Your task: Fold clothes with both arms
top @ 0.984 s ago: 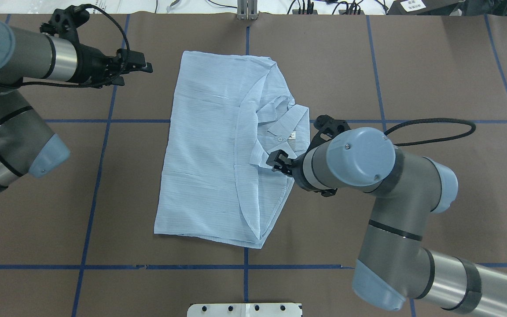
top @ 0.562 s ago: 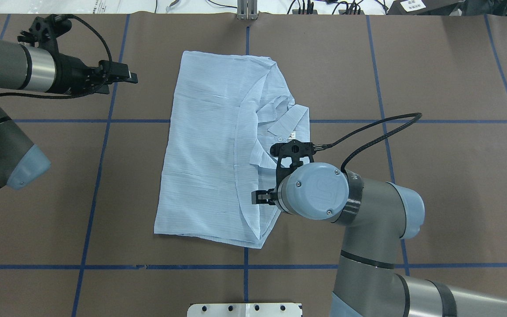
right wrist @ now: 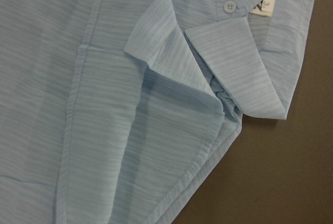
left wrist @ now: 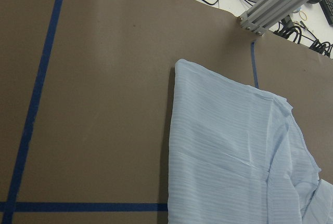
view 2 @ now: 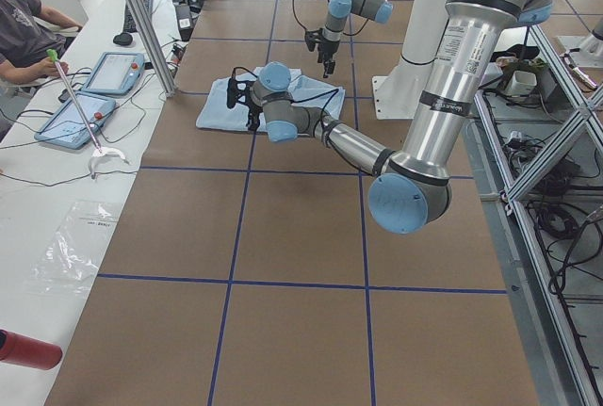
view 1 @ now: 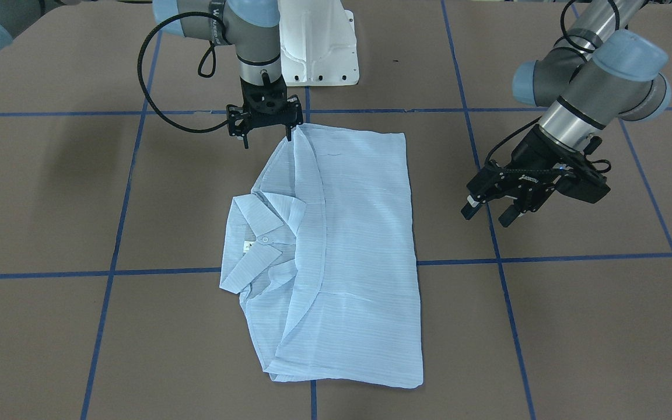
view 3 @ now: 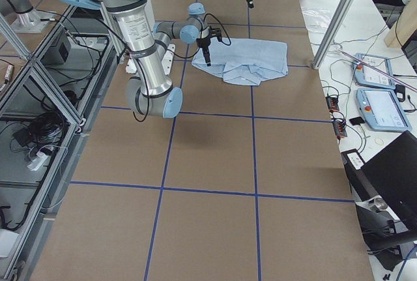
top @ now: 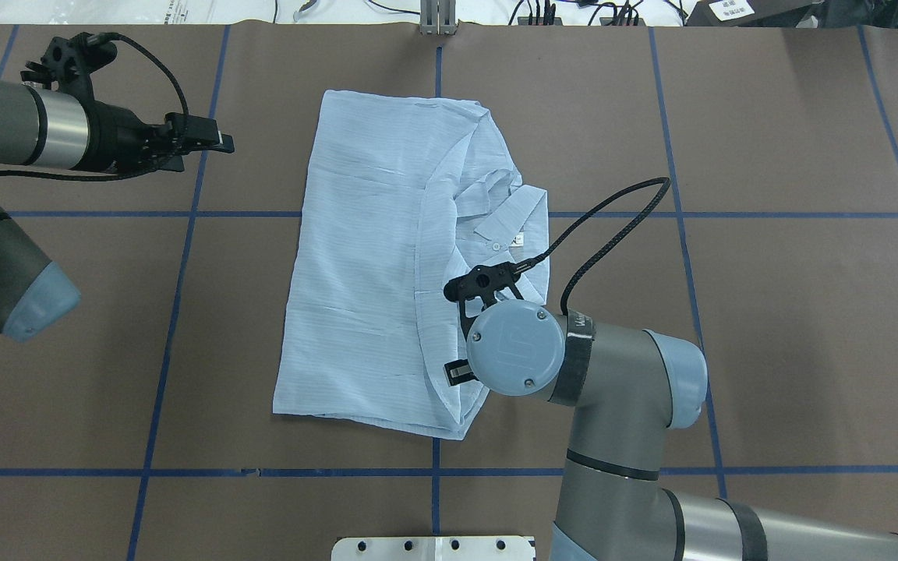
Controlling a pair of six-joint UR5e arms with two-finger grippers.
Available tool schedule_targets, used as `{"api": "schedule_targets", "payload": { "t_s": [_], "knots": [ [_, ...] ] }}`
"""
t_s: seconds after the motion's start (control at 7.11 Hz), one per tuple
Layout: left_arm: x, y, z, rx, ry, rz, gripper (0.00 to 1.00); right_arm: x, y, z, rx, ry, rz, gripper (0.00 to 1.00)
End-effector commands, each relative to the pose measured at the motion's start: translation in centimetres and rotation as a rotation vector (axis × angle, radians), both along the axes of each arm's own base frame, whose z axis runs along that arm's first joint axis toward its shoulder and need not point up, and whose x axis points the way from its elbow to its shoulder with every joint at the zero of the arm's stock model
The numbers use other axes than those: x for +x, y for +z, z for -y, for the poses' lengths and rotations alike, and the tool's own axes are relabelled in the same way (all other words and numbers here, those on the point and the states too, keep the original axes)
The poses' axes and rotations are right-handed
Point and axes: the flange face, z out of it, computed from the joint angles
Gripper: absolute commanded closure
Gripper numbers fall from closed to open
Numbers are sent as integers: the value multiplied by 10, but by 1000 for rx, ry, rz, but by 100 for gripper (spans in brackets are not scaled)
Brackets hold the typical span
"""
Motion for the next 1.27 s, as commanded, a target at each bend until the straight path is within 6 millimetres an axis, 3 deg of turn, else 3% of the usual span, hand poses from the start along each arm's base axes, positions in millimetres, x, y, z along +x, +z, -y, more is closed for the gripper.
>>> {"api": "schedule_targets", "payload": {
  "t_s": [0.0, 0.14, 0.42, 0.98, 1.12],
  "knots": [
    [-1, 1, -1, -2, -4, 0, 0, -29, -4, 8, 26, -17, -41, 0],
    [-2, 2, -1, -3, -5, 2, 0, -33, -9, 8, 31, -16, -39, 0],
    [-2, 9, -3, -13, -7, 9, 0, -67, -33, 16, 36, -13, -52, 0],
    [-3, 9, -3, -14, -8, 7, 0, -87, -30, -6, 44, -40, -87, 0],
    [-2, 10, -3, -17, -8, 9, 0, -86, -19, -6, 39, -43, -103, 0]
  ]
}}
